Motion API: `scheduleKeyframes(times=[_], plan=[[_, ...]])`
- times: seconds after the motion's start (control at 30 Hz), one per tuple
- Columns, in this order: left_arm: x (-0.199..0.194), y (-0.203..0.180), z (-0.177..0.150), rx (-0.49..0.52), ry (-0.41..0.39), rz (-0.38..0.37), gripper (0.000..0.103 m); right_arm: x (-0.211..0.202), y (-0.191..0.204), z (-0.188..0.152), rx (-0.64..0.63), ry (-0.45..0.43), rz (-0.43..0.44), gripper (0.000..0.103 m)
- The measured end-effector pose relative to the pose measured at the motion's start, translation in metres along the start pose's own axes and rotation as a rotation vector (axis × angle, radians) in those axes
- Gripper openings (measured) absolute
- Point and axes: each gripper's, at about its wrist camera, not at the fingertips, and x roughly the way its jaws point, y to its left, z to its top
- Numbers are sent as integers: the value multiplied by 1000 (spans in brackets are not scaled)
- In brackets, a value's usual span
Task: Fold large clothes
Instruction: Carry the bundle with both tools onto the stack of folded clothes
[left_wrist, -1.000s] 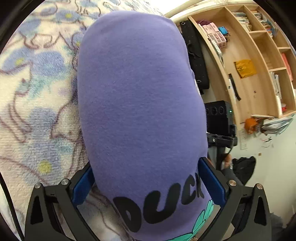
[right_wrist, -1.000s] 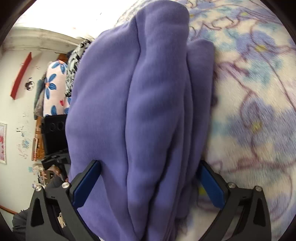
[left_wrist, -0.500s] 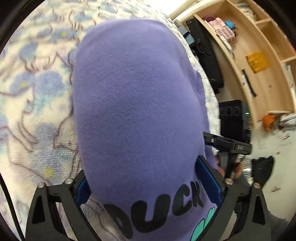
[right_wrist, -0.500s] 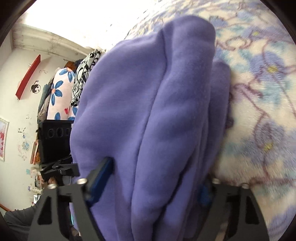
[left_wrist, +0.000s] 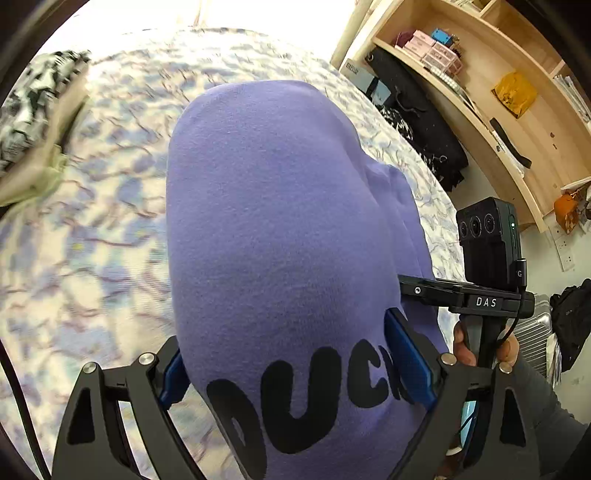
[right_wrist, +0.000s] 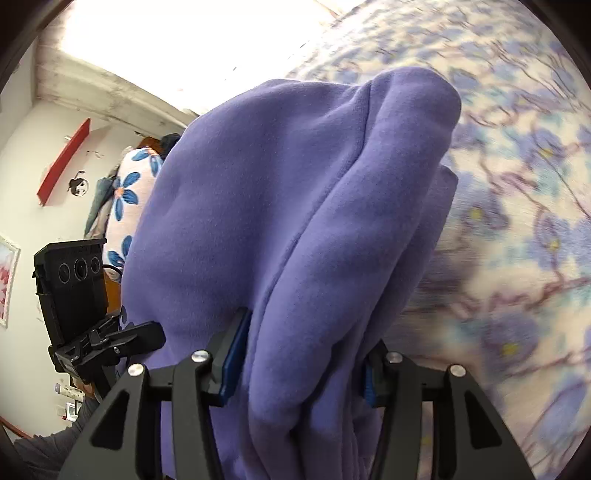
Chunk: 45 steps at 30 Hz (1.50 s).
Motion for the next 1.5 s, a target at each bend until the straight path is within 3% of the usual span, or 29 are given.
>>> scheduleKeyframes(times=[0.2, 0.37, 0.57, 0.7, 0.97, 1.13, 1.27, 1.37, 1.5], plan=[[-79, 48, -15, -22, -31, 14, 91, 20, 71, 9, -6, -16, 47, 50], [-151, 99, -15, -78, -87, 21, 92, 55, 139, 37, -26, -17, 105, 50], [-217, 179, 19, -127, -138, 49, 92, 117, 218, 88, -119, 1, 121, 50], [-244, 247, 72, -142, -168, 55, 92, 164, 251, 143, -124, -17, 148, 50], [-259, 388, 198, -149, -199, 67, 93, 271, 293, 265, -146, -58, 167, 50], [-236, 464, 251, -174, -212, 97, 96, 333, 292, 313, -148, -89, 161, 50], [-179, 515, 261, -235, -147, 229, 103, 394, 258, 323, -154, -45, 71, 51], [-157, 532, 255, -278, -175, 114, 103, 411, 233, 317, -123, -52, 86, 53], [-159, 521, 251, -227, -193, 149, 103, 401, 237, 315, -164, -25, 56, 57]])
